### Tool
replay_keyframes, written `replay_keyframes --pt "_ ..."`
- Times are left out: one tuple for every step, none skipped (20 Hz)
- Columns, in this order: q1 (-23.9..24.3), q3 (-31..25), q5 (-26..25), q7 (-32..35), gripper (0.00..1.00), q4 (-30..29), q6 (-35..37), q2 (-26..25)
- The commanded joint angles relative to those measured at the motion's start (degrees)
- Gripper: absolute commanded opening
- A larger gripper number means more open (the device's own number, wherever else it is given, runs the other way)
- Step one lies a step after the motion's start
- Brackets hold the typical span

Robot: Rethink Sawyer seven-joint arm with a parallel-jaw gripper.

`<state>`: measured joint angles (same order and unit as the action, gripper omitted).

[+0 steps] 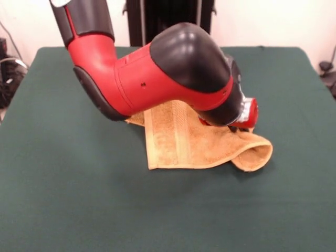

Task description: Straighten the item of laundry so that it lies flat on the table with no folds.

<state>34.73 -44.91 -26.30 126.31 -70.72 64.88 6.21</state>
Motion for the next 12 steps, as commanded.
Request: replay_keyframes --pt "-6.38 5.57 -14.08 -17.98 0.00 -0.96 -2.42 8.09" --pt "-6.22 5.39 -14.06 -17.71 0.00 -1.26 -3.04 8.13" --pt "-6.04 5.09 -13.97 -17.49 0.00 -1.31 -3.52 8.09" --pt "-5.87 4.87 -14.06 -17.03 0.00 -1.57 -4.19 8.12" --pt "-5.56 4.54 -14.31 -16.80 0.00 -1.70 -4.76 8.13" --pt "-5.26 4.21 -14.57 -16.56 0.00 -1.83 -5.34 8.13" --pt "-4.83 3.89 -14.72 -16.69 0.00 -1.87 -5.28 8.18" --pt "-4.61 3.62 -14.75 -16.79 0.00 -1.80 -4.77 8.17" --pt "-4.54 3.26 -14.45 -16.77 0.00 -1.42 -3.74 8.16" --pt "-4.48 2.90 -14.14 -16.75 0.00 -1.04 -2.72 8.14" --pt "-4.39 2.49 -13.37 -16.46 0.00 -0.98 -1.68 8.45" --pt "-4.30 2.07 -12.59 -16.16 0.00 -0.92 -0.64 8.75"
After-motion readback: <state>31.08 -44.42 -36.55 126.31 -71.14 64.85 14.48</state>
